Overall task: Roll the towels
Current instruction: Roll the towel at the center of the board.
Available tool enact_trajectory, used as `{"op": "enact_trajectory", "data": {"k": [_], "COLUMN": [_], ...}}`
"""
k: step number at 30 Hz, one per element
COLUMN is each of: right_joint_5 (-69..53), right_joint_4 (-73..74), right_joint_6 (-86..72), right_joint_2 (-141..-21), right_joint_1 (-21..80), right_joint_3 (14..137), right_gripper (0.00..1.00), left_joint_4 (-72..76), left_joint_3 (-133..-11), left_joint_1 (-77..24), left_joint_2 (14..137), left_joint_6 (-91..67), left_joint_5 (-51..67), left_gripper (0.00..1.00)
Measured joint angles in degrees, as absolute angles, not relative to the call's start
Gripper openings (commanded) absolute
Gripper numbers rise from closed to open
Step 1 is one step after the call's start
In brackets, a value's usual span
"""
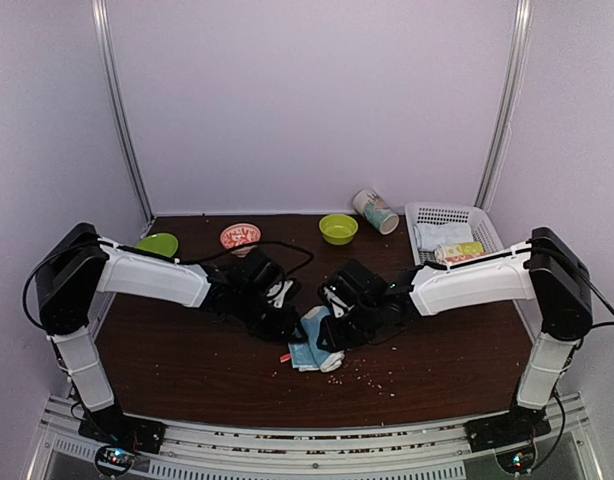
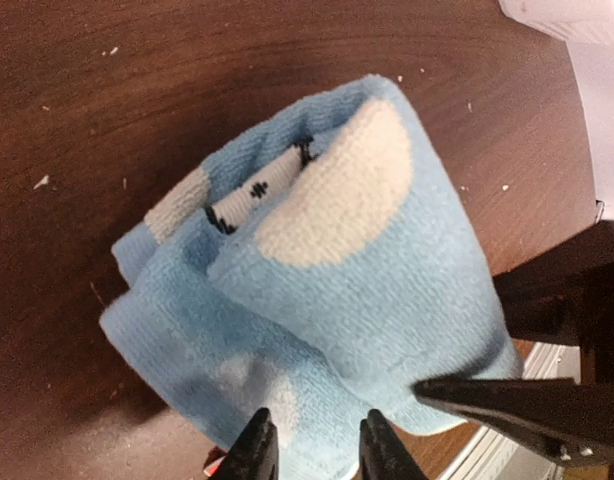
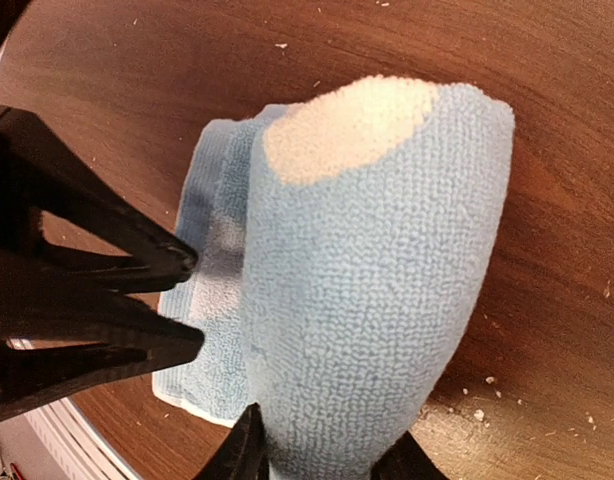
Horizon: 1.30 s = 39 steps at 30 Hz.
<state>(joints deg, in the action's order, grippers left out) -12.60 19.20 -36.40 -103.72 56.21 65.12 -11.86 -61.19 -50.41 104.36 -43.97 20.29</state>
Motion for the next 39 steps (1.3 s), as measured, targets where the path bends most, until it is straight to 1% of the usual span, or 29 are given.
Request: {"op": "enact_trajectory", "data": {"k": [4, 9, 14, 20, 32, 39], "right_joint_5": [-12.16, -11.68, -11.53, -11.49, -13.13, -13.98], "right_joint_4": [20.05, 20.78, 21.32, 21.93, 21.61, 21.10], "right_joint_6": [-36.36, -36.36, -36.36, -36.38, -36.45, -36.51], "right_joint_2": [-104.14, -104.60, -104.84, -104.92, -104.97, -104.97], "right_joint_1": [56.21, 56.21, 56.21, 56.21, 56.21, 56.29], "right_joint_3": [66.08, 67.05, 67.40, 67.83, 69.21, 69.30], "right_gripper": [0.35, 0.35, 0.34, 0.35, 0.38, 0.40], "left_joint_4": [-13.58, -14.48, -14.52, -13.13, -6.17, -4.51], "left_joint_3": [-60.45, -59.35, -58.41, -58.39, -57.71, -56.73], "left_joint_1": [-50.41, -50.30, -50.17, -50.17, -50.19, -50.19], "left_joint_2": [100.92, 100.12, 102.65, 105.86, 107.09, 107.11], "left_joint_6": [-43.27, -43.18, -43.62, -44.12, -45.98, -46.61], "left_joint_5": [19.35, 16.64, 15.16, 15.44, 19.77, 20.56], "left_gripper": [0.27, 0.18, 0.12, 0.00, 0.00, 0.00]}}
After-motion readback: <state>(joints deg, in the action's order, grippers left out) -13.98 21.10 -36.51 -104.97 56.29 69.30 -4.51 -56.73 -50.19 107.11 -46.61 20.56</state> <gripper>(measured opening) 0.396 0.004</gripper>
